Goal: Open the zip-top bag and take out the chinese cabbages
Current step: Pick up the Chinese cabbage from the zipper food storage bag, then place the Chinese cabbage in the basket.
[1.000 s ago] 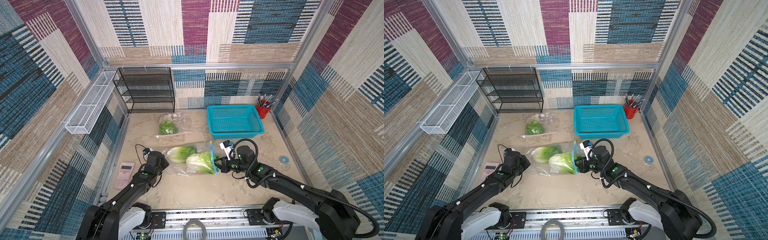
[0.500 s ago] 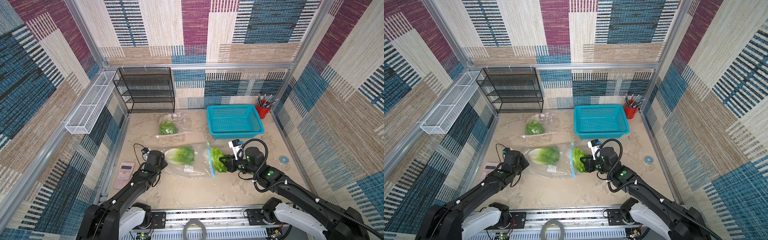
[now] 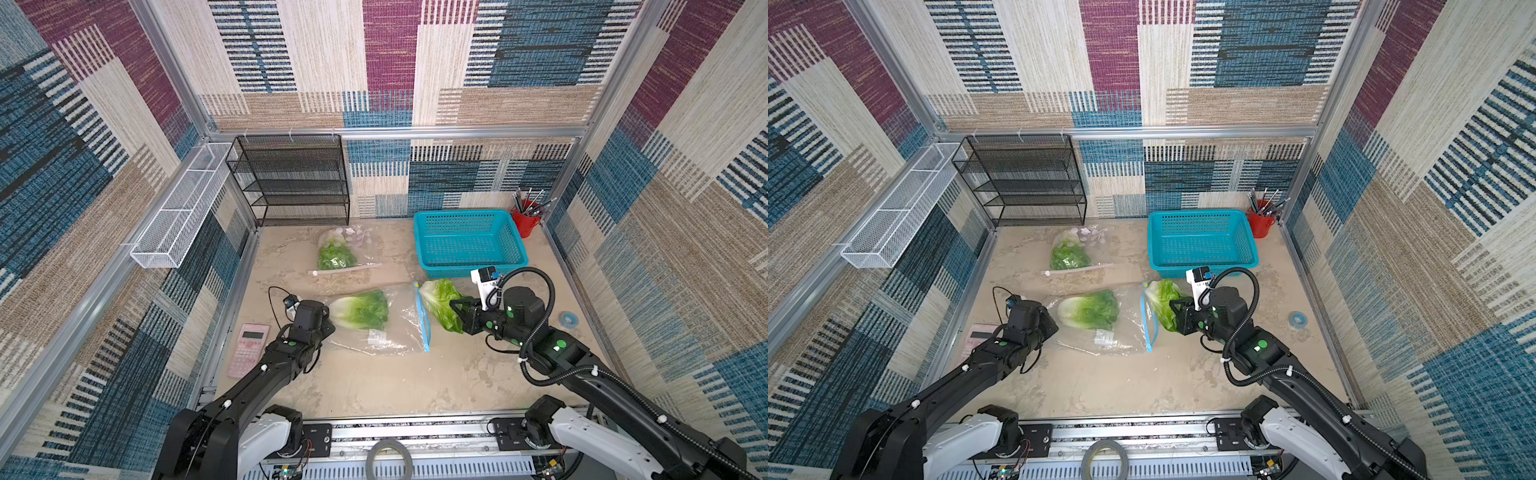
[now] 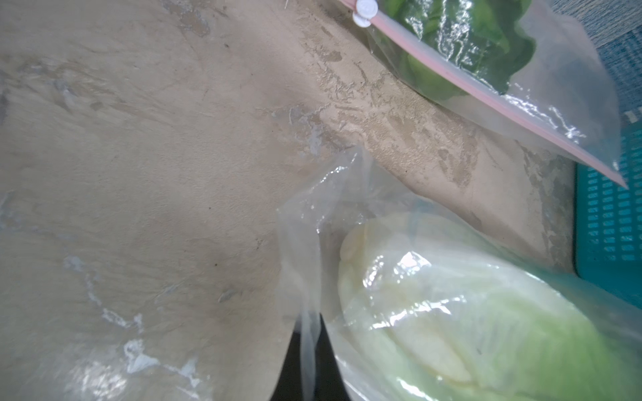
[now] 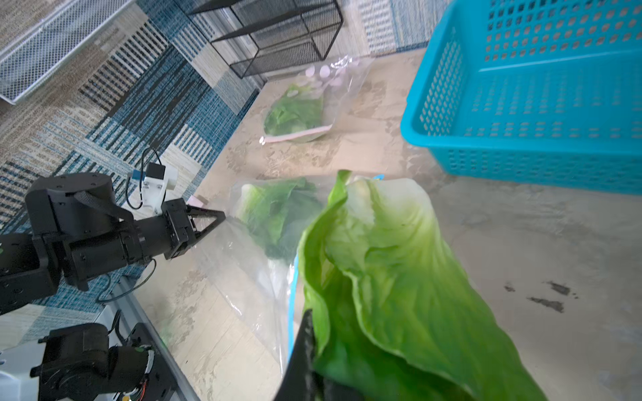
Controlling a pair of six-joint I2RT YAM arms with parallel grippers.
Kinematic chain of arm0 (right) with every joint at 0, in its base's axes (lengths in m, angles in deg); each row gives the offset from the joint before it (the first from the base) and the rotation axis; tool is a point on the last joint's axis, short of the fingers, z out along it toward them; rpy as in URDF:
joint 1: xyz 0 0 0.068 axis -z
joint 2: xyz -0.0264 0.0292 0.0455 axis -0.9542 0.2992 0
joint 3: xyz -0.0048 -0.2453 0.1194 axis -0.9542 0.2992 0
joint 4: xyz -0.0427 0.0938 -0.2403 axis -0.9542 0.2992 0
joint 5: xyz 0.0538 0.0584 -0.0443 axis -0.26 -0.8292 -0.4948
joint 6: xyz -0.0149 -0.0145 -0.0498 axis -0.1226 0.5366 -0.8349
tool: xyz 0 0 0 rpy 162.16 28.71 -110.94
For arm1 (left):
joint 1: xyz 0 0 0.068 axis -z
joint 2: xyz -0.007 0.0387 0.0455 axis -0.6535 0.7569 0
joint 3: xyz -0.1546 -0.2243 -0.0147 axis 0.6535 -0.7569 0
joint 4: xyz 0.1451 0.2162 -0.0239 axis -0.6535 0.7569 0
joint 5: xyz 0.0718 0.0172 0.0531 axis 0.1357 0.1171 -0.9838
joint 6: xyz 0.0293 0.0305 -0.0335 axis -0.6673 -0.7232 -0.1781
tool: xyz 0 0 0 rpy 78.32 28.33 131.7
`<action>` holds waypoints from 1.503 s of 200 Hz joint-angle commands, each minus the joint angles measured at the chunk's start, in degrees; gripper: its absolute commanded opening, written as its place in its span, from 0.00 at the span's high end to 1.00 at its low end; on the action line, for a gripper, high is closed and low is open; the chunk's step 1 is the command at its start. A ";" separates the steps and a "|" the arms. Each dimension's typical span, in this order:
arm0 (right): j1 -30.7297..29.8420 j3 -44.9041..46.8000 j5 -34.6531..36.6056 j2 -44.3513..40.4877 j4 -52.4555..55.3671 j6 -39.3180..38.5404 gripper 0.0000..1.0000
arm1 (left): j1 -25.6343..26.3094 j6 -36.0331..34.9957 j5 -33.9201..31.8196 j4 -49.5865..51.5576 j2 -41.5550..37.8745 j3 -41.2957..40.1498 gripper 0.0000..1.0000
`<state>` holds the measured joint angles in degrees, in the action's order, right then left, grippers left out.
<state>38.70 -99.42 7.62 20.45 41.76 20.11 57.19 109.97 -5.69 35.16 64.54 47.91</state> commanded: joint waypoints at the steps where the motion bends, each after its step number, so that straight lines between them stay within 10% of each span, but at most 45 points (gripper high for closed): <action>1: 0.01 -2.83 4.64 -0.83 2.20 -2.47 1.00 | -0.01 -2.13 -0.36 1.11 -0.95 0.60 1.00; 124: 8.07 -23.98 2.20 24.73 -8.70 -17.93 1.00 | 0.03 -3.43 4.59 0.73 0.86 2.79 1.00; 300: 16.76 -41.49 6.45 55.39 -12.43 -13.36 1.00 | -0.02 -2.82 6.21 0.61 1.32 3.42 1.00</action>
<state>55.34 -139.97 12.19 74.22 33.70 5.29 57.17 106.56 -0.70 35.84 65.57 50.46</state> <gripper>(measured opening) 0.056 0.050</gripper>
